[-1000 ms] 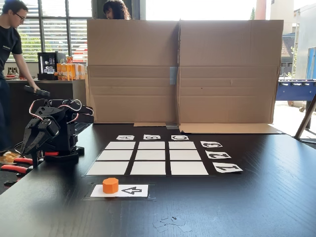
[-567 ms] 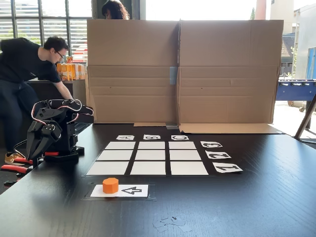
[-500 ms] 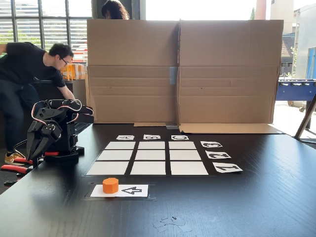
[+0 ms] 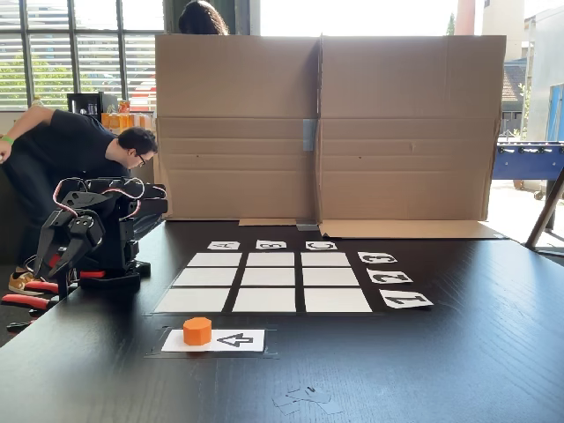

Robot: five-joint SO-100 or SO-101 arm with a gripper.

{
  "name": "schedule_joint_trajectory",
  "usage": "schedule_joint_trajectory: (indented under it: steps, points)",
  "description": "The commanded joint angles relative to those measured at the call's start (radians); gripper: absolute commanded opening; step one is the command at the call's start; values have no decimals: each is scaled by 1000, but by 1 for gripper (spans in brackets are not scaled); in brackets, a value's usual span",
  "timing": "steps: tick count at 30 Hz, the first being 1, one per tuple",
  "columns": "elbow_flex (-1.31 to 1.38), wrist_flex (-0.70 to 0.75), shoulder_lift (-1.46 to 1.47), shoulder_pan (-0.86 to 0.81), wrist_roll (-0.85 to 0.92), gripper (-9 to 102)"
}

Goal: Pick up the round, orange token and place it in the grid on square A1.

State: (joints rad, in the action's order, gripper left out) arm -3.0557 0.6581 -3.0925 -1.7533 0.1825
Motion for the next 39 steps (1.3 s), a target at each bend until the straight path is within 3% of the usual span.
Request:
schedule_joint_trajectory:
  steps: [1, 10, 21, 23, 34, 39]
  points:
    - [2, -170, 87, -49, -2, 14]
    - [8, -607, 442, -21, -2, 16]
    - [48, -627, 629, 35, -66, 17]
    - [101, -566, 663, 48, -84, 17]
    - [637, 209, 854, 143, -117, 17]
    - [845, 383, 989, 227, -209, 20]
